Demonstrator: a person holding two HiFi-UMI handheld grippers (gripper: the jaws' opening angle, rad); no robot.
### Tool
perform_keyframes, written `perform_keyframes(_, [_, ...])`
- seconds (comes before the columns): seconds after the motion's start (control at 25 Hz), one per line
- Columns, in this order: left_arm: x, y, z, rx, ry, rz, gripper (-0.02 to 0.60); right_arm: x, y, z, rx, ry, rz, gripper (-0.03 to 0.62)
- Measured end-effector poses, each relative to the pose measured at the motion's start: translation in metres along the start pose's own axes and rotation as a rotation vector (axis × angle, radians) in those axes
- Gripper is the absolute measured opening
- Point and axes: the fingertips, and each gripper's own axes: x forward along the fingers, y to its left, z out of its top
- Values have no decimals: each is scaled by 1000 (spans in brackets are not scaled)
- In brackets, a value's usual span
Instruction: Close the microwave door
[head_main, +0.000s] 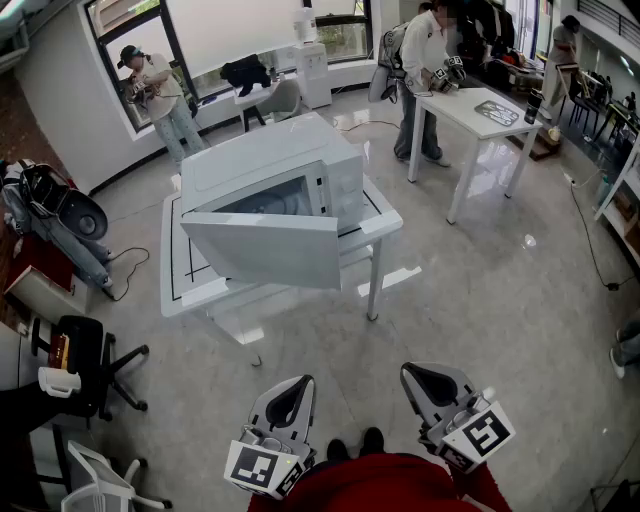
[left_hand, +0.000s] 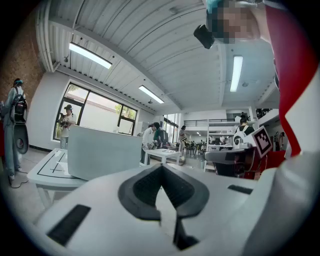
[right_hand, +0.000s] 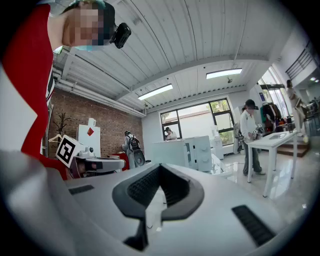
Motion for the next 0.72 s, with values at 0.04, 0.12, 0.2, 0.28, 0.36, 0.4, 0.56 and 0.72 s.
perform_keyframes(0.04, [0, 1, 0, 5, 2, -3, 9, 0, 0, -1, 4, -2, -3, 13])
perform_keyframes(0.12, [1, 2, -1, 14, 6, -10, 9, 1, 0, -1, 9, -6, -8, 13])
perform_keyframes(0.2, [3, 1, 0, 21, 9, -15, 9, 1, -1, -2, 12, -7, -11, 12])
perform_keyframes(0.28, [4, 0, 0, 27, 12, -19, 9, 1, -3, -2, 11, -5, -13, 12])
perform_keyframes(0.36, [5, -1, 0, 28, 13, -19, 9, 1, -3, -3, 11, -1, -13, 13])
perform_keyframes(0.4, [5, -1, -1, 28, 14, -18, 9, 1, -3, -4, 10, 0, -13, 13])
perform_keyframes(0.56, [5, 2, -2, 26, 14, -13, 9, 0, -3, -4, 12, 2, -13, 13])
perform_keyframes(0.72, [6, 2, -5, 12, 20, -9, 9, -2, -8, -4, 27, -6, -28, 14])
